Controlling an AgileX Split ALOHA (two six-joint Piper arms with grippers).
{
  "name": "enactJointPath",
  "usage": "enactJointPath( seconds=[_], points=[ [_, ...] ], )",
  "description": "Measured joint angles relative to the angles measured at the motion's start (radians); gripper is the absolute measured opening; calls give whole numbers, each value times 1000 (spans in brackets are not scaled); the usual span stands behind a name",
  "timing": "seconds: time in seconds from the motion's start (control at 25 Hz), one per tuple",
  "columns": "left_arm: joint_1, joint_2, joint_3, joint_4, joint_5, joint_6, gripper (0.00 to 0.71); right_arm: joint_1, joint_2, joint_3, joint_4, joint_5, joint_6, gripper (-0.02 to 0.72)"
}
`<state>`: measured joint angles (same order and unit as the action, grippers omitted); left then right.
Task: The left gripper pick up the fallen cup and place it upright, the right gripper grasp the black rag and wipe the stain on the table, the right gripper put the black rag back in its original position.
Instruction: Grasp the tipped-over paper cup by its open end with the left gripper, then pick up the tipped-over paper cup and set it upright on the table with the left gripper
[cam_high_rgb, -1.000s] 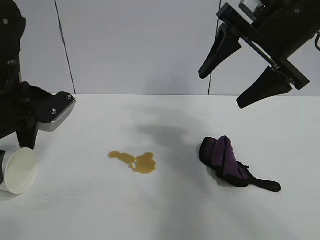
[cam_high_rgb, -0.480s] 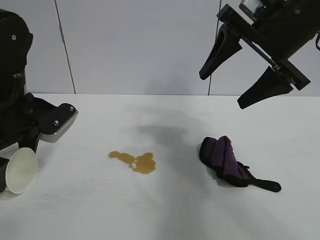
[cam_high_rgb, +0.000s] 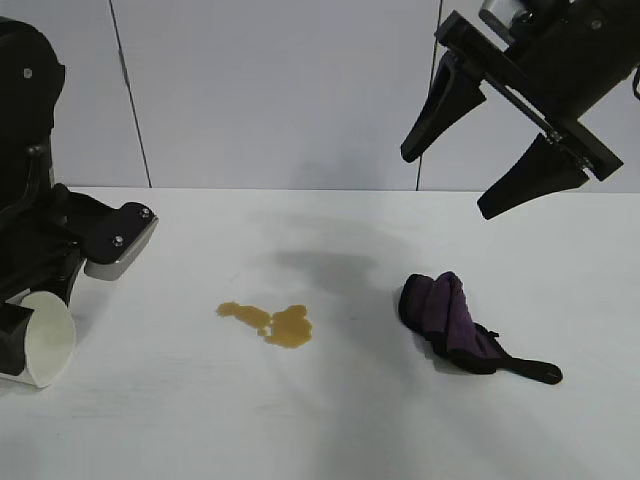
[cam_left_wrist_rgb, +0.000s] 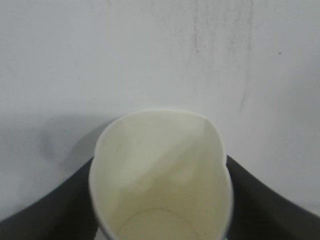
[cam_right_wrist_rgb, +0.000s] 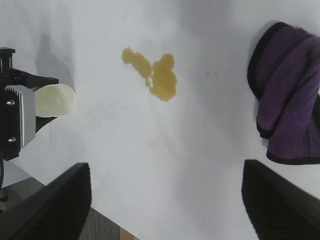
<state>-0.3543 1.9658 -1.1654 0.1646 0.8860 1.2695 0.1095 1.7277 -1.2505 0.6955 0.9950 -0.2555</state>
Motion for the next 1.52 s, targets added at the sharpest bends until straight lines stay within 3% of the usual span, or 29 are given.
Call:
enactJointPath(
  seconds=[0.16, 0.28, 0.48, 0.72, 0.92, 1.2, 1.36, 1.52],
  points=[
    [0, -55, 0, -27, -55, -2, 437, 0, 0, 0, 0, -2, 0, 566],
    [0, -100, -12, -128, -129, -2, 437, 0, 0, 0, 0, -6, 0, 566],
    [0, -128, -59, -402, -248, 36, 437, 0, 0, 0, 0, -8, 0, 566],
    [17, -128, -62, -813, -340, 270, 436, 0, 0, 0, -1, -8, 0, 566],
    [128, -128, -62, -1203, -317, 500, 437, 0, 0, 0, -3, -8, 0, 566],
    [289, -128, 44, -1589, -194, 812, 437, 0, 0, 0, -3, -9, 0, 566],
    [336, -128, 156, -1742, -179, 1016, 437, 0, 0, 0, -3, -9, 0, 566],
    [350, -128, 260, -1846, -175, 1213, 437, 0, 0, 0, -3, -9, 0, 566]
  ],
)
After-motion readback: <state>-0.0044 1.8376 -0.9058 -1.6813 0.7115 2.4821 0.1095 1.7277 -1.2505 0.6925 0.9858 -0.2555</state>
